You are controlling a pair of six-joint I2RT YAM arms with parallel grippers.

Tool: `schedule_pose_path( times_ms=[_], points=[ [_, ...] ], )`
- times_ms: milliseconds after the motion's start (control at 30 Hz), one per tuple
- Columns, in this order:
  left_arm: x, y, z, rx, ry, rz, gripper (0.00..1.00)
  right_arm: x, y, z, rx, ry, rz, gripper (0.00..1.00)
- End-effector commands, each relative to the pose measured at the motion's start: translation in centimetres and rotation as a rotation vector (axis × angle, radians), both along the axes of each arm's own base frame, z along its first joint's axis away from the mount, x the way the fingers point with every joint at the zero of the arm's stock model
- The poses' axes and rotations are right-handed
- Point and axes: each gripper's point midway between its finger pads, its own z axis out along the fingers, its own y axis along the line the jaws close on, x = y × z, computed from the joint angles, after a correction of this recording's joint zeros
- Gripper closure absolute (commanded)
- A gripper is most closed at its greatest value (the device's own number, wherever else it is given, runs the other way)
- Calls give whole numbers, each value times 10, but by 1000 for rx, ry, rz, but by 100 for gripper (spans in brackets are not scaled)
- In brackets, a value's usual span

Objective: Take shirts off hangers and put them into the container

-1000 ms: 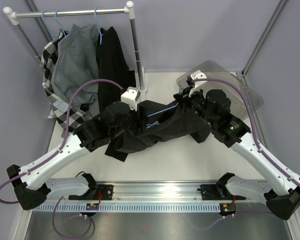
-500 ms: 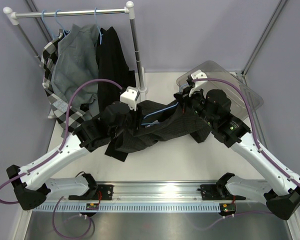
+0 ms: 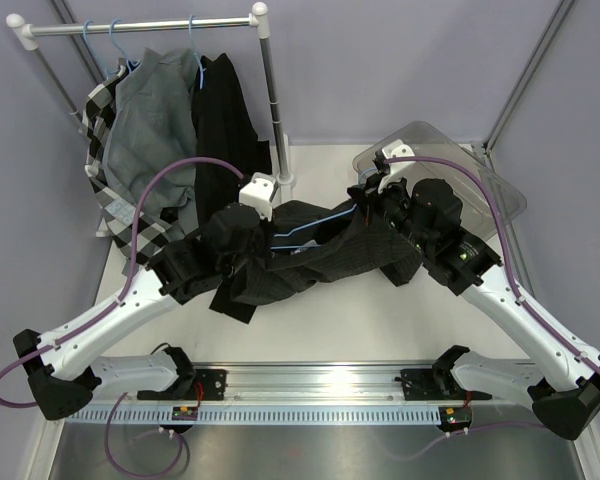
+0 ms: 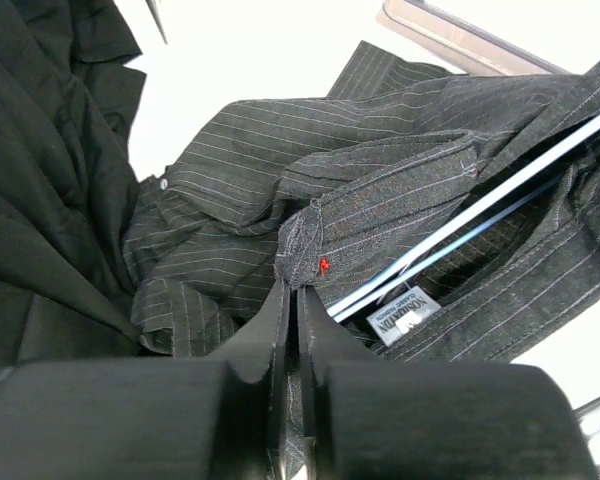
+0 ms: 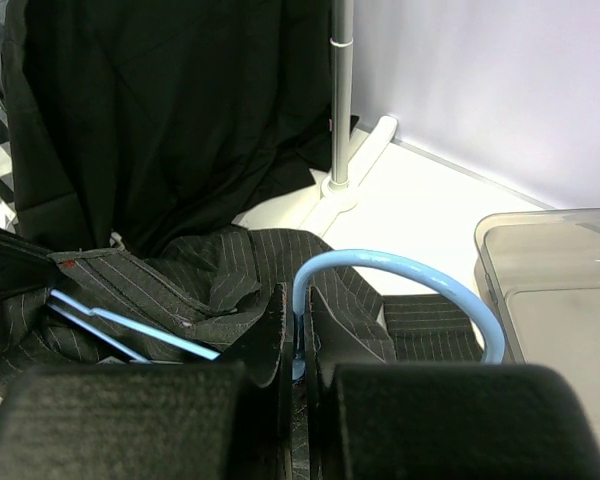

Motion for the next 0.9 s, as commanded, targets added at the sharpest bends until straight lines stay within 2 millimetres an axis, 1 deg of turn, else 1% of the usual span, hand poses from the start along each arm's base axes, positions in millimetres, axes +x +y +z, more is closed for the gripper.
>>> schedule_pose_path(
  times_ms=[0, 100, 167, 200, 367, 433, 467, 533, 600, 633, 667, 700, 767, 867],
  points=[
    [10, 6, 10, -2, -47, 64, 100, -2, -6, 27, 53, -71, -21, 100],
    [14, 18, 13, 21, -72, 114, 100, -4, -11, 23, 50, -66, -37, 100],
    [16, 27, 13, 43, -86, 150, 100, -7, -17, 27, 63, -78, -50, 100],
    [16, 31, 13, 49, -92, 164, 100, -8, -18, 24, 61, -76, -52, 100],
    [19, 54, 5, 104, -96, 243, 100, -14, -26, 31, 73, -89, -71, 100],
    [19, 56, 1, 111, -92, 251, 100, -16, -27, 33, 81, -92, -69, 100],
    [18, 56, -1, 110, -88, 248, 100, -18, -27, 38, 90, -100, -60, 100],
    [14, 52, -6, 93, -71, 225, 100, -22, -26, 43, 107, -103, -47, 100],
    [12, 53, -16, 95, -52, 225, 100, -26, -25, 50, 121, -110, -28, 100],
    [12, 56, -18, 100, -54, 237, 100, -27, -26, 52, 127, -114, -25, 100],
    [10, 60, -26, 118, -43, 248, 100, -30, -27, 56, 132, -121, -22, 100],
    [10, 63, -28, 121, -40, 257, 100, -31, -27, 58, 136, -125, -20, 100],
    [7, 67, -31, 121, -36, 260, 100, -33, -30, 61, 143, -134, -24, 100],
    [5, 75, -30, 117, -45, 281, 100, -34, -33, 61, 140, -133, -34, 100]
  ],
)
